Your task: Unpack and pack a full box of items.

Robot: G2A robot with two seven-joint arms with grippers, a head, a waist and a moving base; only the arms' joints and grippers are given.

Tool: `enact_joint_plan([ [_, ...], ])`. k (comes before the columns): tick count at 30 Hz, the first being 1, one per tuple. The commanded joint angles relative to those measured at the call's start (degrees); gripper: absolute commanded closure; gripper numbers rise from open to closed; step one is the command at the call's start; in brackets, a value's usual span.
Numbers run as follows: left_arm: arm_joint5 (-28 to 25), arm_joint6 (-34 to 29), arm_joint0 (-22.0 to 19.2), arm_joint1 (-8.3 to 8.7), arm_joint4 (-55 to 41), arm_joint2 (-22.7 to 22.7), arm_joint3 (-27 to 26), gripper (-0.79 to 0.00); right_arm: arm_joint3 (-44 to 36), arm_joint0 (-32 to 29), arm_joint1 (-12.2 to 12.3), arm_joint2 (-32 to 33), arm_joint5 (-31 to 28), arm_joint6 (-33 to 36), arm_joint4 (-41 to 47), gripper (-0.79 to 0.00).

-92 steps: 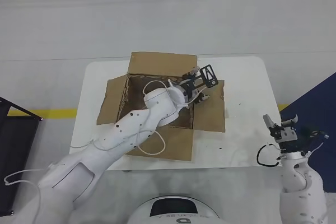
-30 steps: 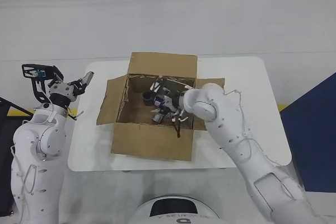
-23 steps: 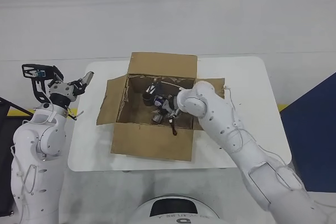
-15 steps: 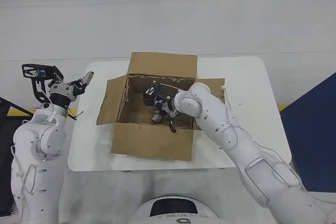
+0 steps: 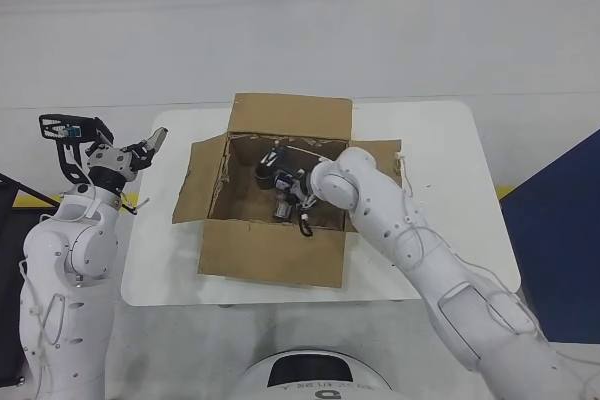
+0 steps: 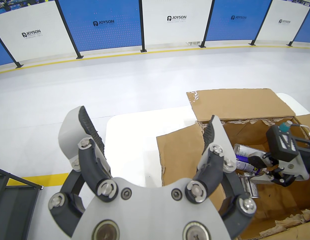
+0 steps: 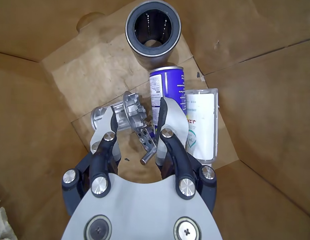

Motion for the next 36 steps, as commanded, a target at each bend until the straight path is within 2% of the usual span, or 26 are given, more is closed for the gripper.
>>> enact_joint_plan([
  [1, 0.0, 0.0, 0.0, 0.00, 0.0, 0.0, 0.0, -0.785, 0.7, 0.6, -0.3, -0.6, -0.3, 1.3, 0.5, -0.215],
  [9, 0.0, 0.0, 0.0, 0.00, 0.0, 0.0, 0.0, -0.785, 4.2, 3.2, -1.8, -3.3, -1.1, 2.7, 2.6, -0.117],
  [11, 0.0, 0.0, 0.0, 0.00, 0.0, 0.0, 0.0, -0.785, 5.5, 4.0, -2.2, -4.0, -1.2, 2.7, 3.2, 0.000],
  [15, 0.0, 0.0, 0.0, 0.00, 0.0, 0.0, 0.0, -0.785, 7.2, 5.6, -3.0, -5.2, -0.9, 2.9, 3.2, 0.000],
  [18, 0.0, 0.0, 0.0, 0.00, 0.0, 0.0, 0.0, -0.785, 5.5, 5.6, -2.8, -5.0, -0.4, 1.6, 1.9, 0.000],
  [22, 0.0, 0.0, 0.0, 0.00, 0.0, 0.0, 0.0, -0.785, -0.6, 2.9, -1.5, -3.4, 0.4, -0.2, -1.7, 0.000],
  [28, 0.0, 0.0, 0.0, 0.00, 0.0, 0.0, 0.0, -0.785, -13.6, -5.0, 1.6, 1.4, 1.2, -0.9, -8.1, 0.000],
  [32, 0.0, 0.0, 0.0, 0.00, 0.0, 0.0, 0.0, -0.785, -14.1, -7.3, 2.7, 4.0, -0.5, 1.4, -7.0, 0.000],
  [33, 0.0, 0.0, 0.0, 0.00, 0.0, 0.0, 0.0, -0.785, -13.1, -7.0, 2.7, 4.2, -1.5, 1.6, -6.1, -0.018],
  [35, 0.0, 0.0, 0.0, 0.00, 0.0, 0.0, 0.0, -0.785, -10.4, -6.0, 2.6, 4.4, -2.2, 1.8, -4.4, -0.142],
  [36, 0.0, 0.0, 0.0, 0.00, 0.0, 0.0, 0.0, -0.785, -9.3, -5.5, 2.5, 4.2, -2.6, 2.0, -3.5, -0.151],
])
